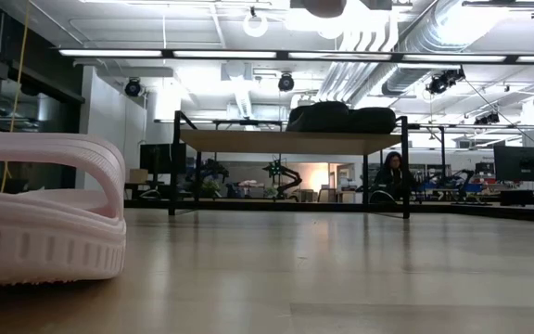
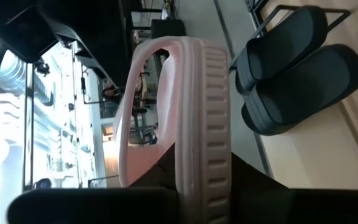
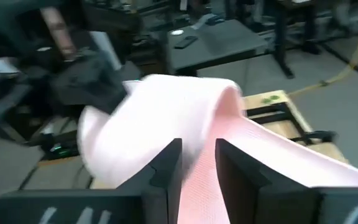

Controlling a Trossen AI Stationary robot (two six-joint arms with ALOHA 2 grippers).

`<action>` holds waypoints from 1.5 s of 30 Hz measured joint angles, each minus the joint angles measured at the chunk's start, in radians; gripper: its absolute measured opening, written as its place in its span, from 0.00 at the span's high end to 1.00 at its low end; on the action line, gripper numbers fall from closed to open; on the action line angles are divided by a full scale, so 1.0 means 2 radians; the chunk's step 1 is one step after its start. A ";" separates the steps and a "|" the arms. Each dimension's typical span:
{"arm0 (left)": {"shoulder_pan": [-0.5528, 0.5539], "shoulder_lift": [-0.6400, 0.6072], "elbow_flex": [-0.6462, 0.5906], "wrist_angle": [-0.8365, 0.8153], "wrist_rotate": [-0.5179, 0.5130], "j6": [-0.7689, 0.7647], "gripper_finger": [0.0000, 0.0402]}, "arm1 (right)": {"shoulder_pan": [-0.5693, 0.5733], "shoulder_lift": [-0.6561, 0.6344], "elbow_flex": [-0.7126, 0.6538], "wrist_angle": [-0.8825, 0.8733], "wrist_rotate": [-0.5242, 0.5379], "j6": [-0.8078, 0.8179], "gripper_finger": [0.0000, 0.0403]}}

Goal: Pick and place slides into the shelf
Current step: Put the right pink slide on the shelf

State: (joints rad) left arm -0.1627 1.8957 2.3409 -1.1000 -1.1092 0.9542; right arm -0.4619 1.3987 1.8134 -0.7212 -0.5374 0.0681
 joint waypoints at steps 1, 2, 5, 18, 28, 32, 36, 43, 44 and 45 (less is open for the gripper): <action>0.000 0.000 0.000 0.000 -0.005 -0.001 0.93 | -0.003 0.000 0.000 0.000 0.010 0.000 0.78; 0.000 0.000 0.000 -0.001 -0.009 -0.004 0.94 | -0.005 0.000 0.000 -0.002 0.020 -0.001 0.78; -0.001 0.000 0.001 0.002 -0.021 -0.014 0.94 | -0.011 0.000 -0.001 -0.016 0.059 -0.012 0.75; 0.007 -0.001 0.001 -0.009 -0.034 -0.073 0.94 | -0.010 -0.016 -0.001 -0.114 0.206 -0.047 0.72; 0.043 -0.001 0.001 -0.047 -0.028 -0.141 0.93 | -0.010 -0.020 -0.001 -0.196 0.296 -0.061 0.73; 0.057 -0.001 0.001 -0.064 -0.008 -0.180 0.93 | -0.008 -0.022 -0.001 -0.214 0.302 -0.057 0.73; 0.064 -0.001 0.001 -0.080 0.001 -0.217 0.93 | 0.006 -0.022 -0.002 -0.234 0.304 -0.051 0.73; 0.066 -0.001 0.001 -0.101 -0.005 -0.282 0.94 | 0.039 -0.022 -0.002 -0.244 0.336 -0.051 0.73; 0.066 -0.001 0.001 -0.104 -0.005 -0.287 0.94 | 0.043 -0.022 -0.002 -0.244 0.342 -0.051 0.73; 0.066 0.002 0.001 -0.108 -0.005 -0.289 0.94 | 0.048 -0.022 -0.002 -0.244 0.347 -0.051 0.73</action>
State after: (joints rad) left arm -0.0313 1.8990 2.3425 -1.3150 -1.1187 0.3761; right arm -0.3663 1.3552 1.8091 -1.2095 0.1566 -0.0342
